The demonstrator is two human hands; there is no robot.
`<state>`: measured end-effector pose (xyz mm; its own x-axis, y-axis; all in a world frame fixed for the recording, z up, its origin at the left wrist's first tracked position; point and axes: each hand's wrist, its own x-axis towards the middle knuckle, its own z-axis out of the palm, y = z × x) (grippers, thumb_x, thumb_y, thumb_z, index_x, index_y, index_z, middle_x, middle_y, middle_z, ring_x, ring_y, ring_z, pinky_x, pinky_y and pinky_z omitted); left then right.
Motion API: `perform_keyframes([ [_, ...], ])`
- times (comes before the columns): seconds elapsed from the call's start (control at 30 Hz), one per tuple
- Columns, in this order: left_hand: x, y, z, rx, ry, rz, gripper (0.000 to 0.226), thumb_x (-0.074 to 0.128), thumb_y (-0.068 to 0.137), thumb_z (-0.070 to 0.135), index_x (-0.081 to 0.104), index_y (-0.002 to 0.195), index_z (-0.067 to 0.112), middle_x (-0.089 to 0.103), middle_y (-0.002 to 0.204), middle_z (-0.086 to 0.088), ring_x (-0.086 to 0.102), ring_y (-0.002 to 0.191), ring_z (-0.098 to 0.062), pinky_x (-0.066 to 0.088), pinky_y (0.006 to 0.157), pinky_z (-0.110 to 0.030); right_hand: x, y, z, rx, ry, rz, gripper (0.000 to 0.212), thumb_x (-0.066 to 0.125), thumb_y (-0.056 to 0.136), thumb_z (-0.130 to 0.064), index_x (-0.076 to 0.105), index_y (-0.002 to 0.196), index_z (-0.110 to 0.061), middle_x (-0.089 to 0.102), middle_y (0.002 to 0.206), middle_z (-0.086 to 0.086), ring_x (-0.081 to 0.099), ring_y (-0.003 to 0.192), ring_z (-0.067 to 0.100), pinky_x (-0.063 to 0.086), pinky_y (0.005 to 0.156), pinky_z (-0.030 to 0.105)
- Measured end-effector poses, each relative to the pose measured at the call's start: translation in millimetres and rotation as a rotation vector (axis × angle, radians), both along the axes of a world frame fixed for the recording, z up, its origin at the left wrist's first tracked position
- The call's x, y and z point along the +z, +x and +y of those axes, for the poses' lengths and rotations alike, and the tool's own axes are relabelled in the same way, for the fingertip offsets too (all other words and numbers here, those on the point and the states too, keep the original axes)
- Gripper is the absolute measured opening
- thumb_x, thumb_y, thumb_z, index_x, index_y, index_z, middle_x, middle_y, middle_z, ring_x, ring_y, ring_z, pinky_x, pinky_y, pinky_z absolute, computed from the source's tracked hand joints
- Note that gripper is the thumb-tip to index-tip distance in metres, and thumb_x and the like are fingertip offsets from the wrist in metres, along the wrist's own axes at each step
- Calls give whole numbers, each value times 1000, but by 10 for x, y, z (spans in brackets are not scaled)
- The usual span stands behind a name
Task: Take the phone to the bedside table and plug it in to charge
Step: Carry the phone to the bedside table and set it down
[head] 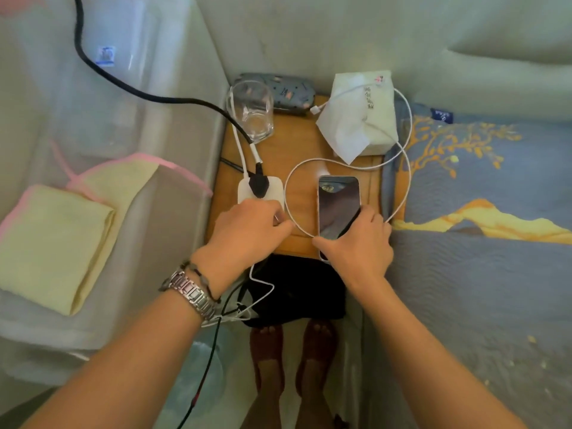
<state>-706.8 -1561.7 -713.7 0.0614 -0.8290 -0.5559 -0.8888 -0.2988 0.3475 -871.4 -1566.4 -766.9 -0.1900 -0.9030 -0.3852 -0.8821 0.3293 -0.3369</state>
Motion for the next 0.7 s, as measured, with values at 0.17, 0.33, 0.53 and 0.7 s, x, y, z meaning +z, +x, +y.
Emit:
perform_keyframes([
  [0.17, -137, 13, -77, 40, 6, 36, 23, 49, 87, 51, 64, 96, 36, 68, 102, 10, 60, 92, -16, 42, 65, -31, -158, 67, -113, -34, -15, 15, 91, 80, 53, -50, 41, 125, -9, 50, 126, 12, 42, 122, 31, 48, 81, 42],
  [0.33, -187, 43, -123, 59, 19, 72, 27, 48, 88, 52, 65, 100, 34, 67, 102, 11, 60, 90, -13, 48, 67, -31, -216, 120, -176, -34, -7, 52, 94, 81, 52, -53, 40, 123, -8, 40, 128, 15, 41, 121, 33, 48, 78, 40],
  [0.53, -194, 76, -203, 63, 32, 92, 29, 48, 88, 51, 65, 103, 33, 67, 101, 12, 60, 89, -10, 50, 69, -30, -236, 129, -231, -14, -23, 92, 95, 82, 51, -54, 40, 122, -8, 41, 122, 13, 44, 114, 31, 42, 68, 35],
  [0.7, -205, 78, -223, 56, 36, 97, 30, 48, 88, 52, 65, 103, 32, 66, 101, 12, 60, 89, -10, 50, 69, -29, -261, 158, -256, -19, -42, 129, 93, 82, 50, -55, 42, 120, -8, 44, 120, 13, 46, 112, 30, 41, 71, 34],
])
